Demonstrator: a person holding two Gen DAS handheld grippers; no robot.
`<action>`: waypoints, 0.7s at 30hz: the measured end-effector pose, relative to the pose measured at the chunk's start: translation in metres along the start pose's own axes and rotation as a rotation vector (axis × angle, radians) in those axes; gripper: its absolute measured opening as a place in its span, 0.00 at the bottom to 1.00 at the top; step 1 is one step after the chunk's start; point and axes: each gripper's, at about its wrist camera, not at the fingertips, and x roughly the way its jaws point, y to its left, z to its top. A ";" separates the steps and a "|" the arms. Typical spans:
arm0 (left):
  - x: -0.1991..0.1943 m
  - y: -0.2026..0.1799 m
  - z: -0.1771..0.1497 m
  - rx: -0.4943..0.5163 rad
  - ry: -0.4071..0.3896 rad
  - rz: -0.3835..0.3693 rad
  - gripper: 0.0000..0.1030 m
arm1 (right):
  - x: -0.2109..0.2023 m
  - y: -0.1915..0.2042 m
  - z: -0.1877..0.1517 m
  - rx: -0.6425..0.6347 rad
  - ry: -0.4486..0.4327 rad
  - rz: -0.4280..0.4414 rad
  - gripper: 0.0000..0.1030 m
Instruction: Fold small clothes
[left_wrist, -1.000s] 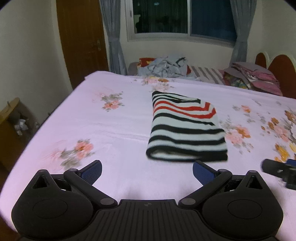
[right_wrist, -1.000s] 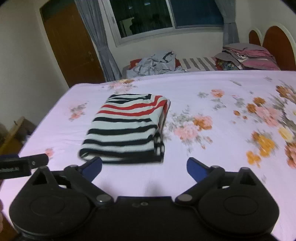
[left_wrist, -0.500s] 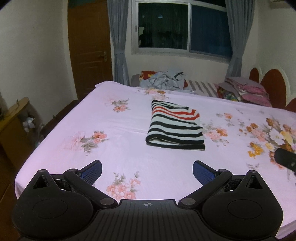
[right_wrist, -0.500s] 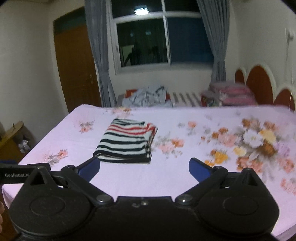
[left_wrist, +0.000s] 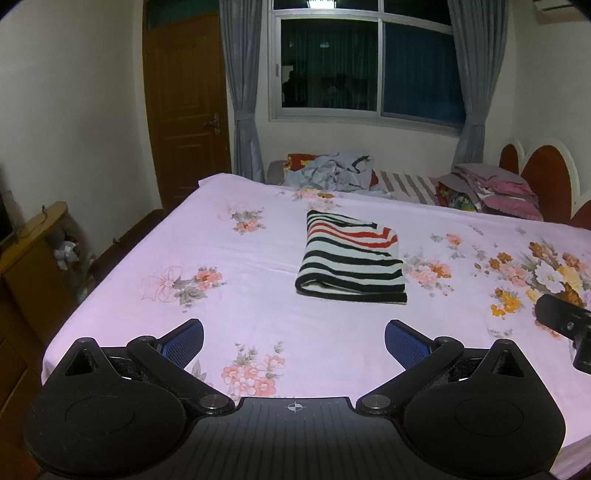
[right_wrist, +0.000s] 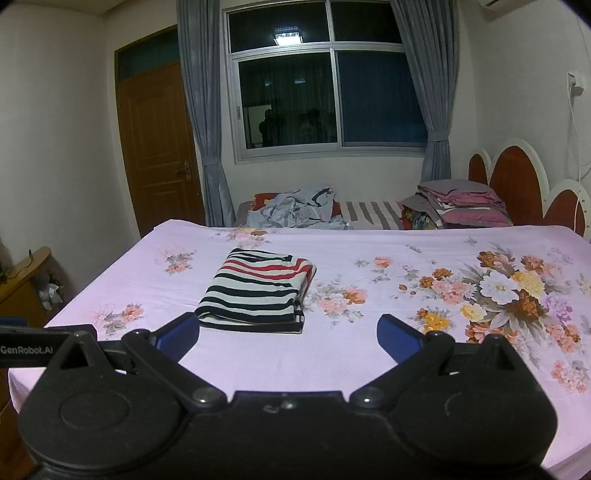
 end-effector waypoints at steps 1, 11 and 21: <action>-0.001 -0.001 0.000 0.002 -0.004 0.001 1.00 | 0.000 0.000 0.000 -0.001 0.000 -0.001 1.00; -0.003 -0.002 0.001 0.000 -0.007 0.012 1.00 | 0.001 0.000 0.000 -0.002 0.002 0.001 1.00; -0.002 -0.002 0.002 -0.002 -0.009 0.012 1.00 | 0.002 0.000 0.000 -0.006 0.003 0.002 1.00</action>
